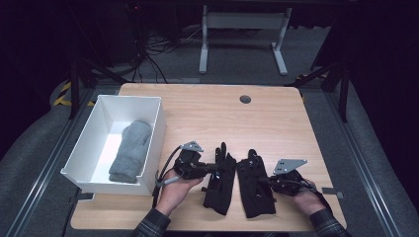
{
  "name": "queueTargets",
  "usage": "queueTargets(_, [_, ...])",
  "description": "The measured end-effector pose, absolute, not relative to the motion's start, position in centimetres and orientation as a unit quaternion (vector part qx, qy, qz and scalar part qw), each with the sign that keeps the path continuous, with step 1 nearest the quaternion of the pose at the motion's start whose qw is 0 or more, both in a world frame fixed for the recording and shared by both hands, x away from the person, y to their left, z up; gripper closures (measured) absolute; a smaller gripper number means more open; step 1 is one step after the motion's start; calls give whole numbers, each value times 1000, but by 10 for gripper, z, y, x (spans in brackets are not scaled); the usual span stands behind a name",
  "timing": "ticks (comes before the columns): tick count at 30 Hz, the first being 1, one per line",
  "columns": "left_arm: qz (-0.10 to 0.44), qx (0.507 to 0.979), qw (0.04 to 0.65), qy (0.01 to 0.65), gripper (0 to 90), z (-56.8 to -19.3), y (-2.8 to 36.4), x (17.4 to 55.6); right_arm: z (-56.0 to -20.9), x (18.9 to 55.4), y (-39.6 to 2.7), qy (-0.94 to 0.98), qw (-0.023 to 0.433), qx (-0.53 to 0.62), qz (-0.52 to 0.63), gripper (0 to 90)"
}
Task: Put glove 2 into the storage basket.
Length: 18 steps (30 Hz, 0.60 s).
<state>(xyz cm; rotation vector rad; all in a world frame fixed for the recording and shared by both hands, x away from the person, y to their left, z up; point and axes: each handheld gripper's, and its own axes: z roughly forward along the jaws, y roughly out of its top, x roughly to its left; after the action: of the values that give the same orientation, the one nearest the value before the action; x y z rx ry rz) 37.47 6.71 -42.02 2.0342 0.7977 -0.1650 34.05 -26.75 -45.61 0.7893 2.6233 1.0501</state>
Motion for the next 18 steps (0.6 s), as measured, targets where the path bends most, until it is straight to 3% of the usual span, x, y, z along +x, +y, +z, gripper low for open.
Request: queueTargets(18, [-79,818,473,316,878,-408,61,388,-459,357,-225,892,86,248,368,900])
